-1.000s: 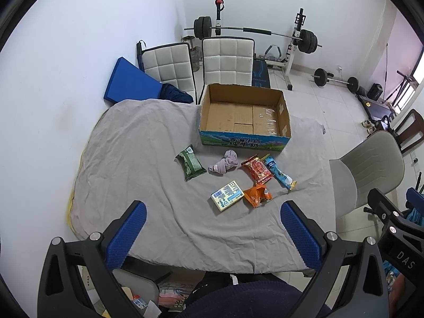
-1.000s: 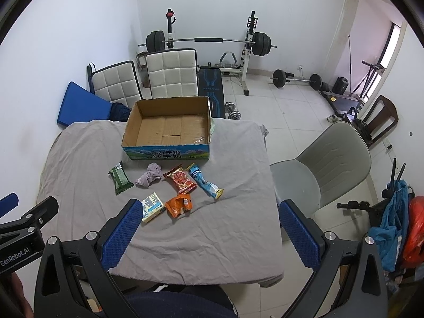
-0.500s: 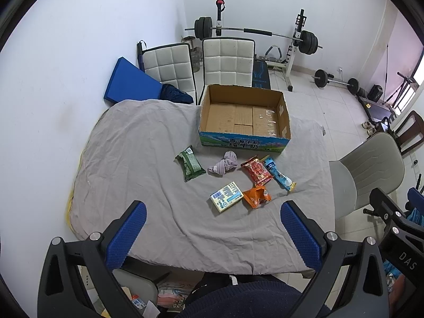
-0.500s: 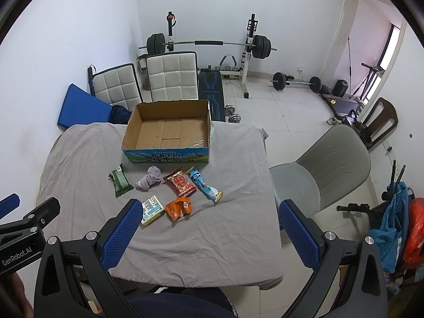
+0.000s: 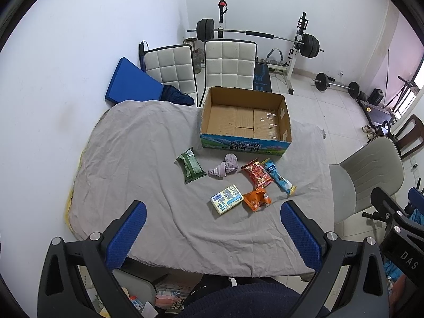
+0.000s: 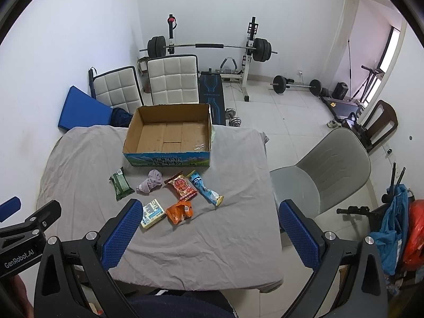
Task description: Organize soft objects
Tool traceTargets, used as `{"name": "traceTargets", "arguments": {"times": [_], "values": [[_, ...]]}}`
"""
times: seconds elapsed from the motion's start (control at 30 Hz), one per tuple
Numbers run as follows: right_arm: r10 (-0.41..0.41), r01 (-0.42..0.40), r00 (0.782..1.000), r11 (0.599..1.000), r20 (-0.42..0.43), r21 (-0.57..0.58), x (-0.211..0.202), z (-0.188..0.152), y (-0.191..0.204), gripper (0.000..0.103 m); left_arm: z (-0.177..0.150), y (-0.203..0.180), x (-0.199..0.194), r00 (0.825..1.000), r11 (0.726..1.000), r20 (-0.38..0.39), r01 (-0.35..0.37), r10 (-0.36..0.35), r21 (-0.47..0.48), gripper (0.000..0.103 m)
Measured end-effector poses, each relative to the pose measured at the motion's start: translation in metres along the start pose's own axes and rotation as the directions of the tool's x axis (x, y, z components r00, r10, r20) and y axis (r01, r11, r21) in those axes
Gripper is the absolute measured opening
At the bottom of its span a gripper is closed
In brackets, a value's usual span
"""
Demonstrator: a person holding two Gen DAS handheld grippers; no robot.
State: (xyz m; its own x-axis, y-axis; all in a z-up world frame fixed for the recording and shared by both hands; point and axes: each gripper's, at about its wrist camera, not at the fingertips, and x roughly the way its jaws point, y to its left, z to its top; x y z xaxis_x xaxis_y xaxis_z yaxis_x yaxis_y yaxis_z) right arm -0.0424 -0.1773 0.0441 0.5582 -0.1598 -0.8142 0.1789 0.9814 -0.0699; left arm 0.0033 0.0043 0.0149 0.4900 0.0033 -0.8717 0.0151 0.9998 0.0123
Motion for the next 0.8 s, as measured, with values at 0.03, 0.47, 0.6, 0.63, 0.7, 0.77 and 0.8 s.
{"name": "traceTargets", "arguments": {"times": [0.03, 0.47, 0.6, 0.63, 0.7, 0.77, 0.8], "values": [[-0.003, 0.003, 1.0, 1.0, 0.0, -0.004, -0.0002, 0.0006, 0.0006, 0.103, 0.0, -0.0004, -0.0002, 1.0, 1.0, 0.001, -0.001, 0.001, 0.001, 0.103], [0.004, -0.004, 1.0, 1.0, 0.01, -0.007, -0.0023, 0.0026, 0.004, 0.103, 0.0005, 0.004, -0.0031, 1.0, 1.0, 0.018, -0.002, 0.002, -0.006, 0.103], [0.004, -0.004, 1.0, 1.0, 0.01, -0.007, -0.0022, 0.003, 0.0041, 0.103, 0.0003, 0.0039, -0.0029, 1.0, 1.0, 0.015, -0.001, 0.001, -0.006, 0.103], [0.003, -0.003, 1.0, 1.0, 0.011, -0.006, -0.0021, 0.0031, 0.0044, 0.103, 0.0, 0.0041, -0.0031, 1.0, 1.0, 0.016, -0.001, 0.001, -0.008, 0.103], [0.004, -0.004, 1.0, 1.0, 0.01, -0.006, -0.0019, 0.0026, 0.0046, 0.103, -0.0006, 0.0044, -0.0029, 1.0, 1.0, 0.018, -0.001, 0.001, -0.008, 0.103], [0.005, -0.005, 1.0, 1.0, 0.01, -0.006, -0.0016, 0.0019, 0.0044, 0.103, -0.0008, 0.0044, -0.0028, 1.0, 1.0, 0.018, -0.001, 0.001, -0.008, 0.103], [0.007, -0.007, 1.0, 1.0, 0.006, -0.004, -0.0006, 0.0025, 0.0043, 0.103, -0.001, 0.0046, -0.0026, 1.0, 1.0, 0.018, -0.002, 0.003, -0.007, 0.103]]}}
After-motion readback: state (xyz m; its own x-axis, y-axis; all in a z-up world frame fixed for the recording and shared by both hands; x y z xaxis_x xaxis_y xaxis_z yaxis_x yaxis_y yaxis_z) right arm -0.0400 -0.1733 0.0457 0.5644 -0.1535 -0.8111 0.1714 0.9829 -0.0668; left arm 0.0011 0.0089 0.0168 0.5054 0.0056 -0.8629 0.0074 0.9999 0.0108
